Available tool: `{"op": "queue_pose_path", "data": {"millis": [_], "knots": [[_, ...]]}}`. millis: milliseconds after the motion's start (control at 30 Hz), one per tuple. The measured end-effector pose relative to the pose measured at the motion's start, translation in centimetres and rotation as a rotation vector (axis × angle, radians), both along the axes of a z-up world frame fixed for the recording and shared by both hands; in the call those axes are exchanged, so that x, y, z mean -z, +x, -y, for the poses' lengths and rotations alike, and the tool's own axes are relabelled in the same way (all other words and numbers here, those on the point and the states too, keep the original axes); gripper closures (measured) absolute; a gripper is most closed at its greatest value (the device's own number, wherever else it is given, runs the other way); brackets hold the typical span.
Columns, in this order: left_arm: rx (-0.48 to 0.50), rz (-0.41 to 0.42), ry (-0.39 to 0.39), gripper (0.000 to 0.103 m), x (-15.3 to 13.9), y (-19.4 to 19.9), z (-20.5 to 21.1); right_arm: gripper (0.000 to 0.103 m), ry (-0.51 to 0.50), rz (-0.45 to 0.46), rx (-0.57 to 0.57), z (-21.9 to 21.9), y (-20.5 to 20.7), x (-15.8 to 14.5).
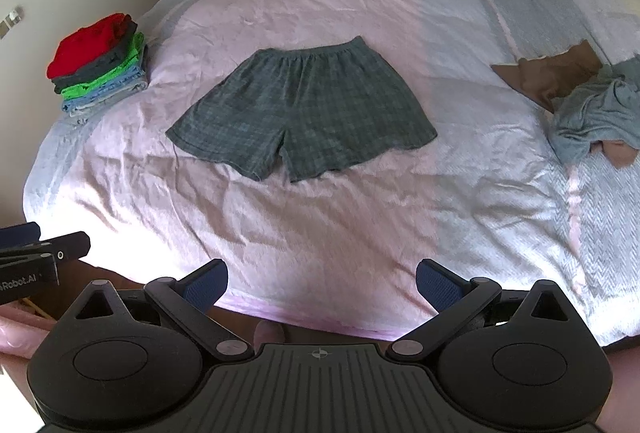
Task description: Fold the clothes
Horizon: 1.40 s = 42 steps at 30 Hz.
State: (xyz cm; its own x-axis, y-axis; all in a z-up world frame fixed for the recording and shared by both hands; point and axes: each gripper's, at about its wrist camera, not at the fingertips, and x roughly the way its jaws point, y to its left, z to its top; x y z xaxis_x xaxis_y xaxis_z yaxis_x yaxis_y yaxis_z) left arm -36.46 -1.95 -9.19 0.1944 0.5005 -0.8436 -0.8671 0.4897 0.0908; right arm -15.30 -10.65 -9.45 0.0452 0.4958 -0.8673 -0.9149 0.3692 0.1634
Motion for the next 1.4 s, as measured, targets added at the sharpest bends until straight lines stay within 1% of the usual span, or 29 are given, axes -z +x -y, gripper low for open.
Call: {"op": "queue_pose_path", "data": {"millis": [133, 567, 667, 733, 867, 1133, 1400], "knots": [[0.009, -0.001, 0.001, 0.032, 0.2, 0.4, -1.5, 0.001, 0.005, -0.001, 0.016, -1.5, 0.4, 0.0], [0.077, -0.001, 0.019, 0.031, 0.4, 2.5, -10.0, 0.001, 0.025, 0.000, 0.090, -8.9, 1.7, 0.0], [0.099, -0.010, 0.019, 0.031, 0.1, 2.7, -12.1, 0.001, 0.026, -0.006, 0.106, -10.6, 1.6, -0.2], [0.112, -0.015, 0.017, 0.029, -0.1, 2.6, -13.5, 0.001, 0.022, -0.009, 0.112, -11.8, 1.2, -0.3], [0.128, -0.025, 0.008, 0.028, -0.1, 2.1, -16.0, 0.001, -0.006, -0.020, 0.115, -14.0, 0.1, 0.4], [0.122, -0.073, -0.065, 0.027, 2.6, -0.8, -19.4, 0.001, -0.071, -0.036, 0.118, -17.8, -1.9, 3.3], [0.080, -0.093, -0.135, 0.027, 5.4, -3.3, -22.1, 0.001, -0.135, -0.031, 0.103, -20.6, -2.6, 5.9]]}}
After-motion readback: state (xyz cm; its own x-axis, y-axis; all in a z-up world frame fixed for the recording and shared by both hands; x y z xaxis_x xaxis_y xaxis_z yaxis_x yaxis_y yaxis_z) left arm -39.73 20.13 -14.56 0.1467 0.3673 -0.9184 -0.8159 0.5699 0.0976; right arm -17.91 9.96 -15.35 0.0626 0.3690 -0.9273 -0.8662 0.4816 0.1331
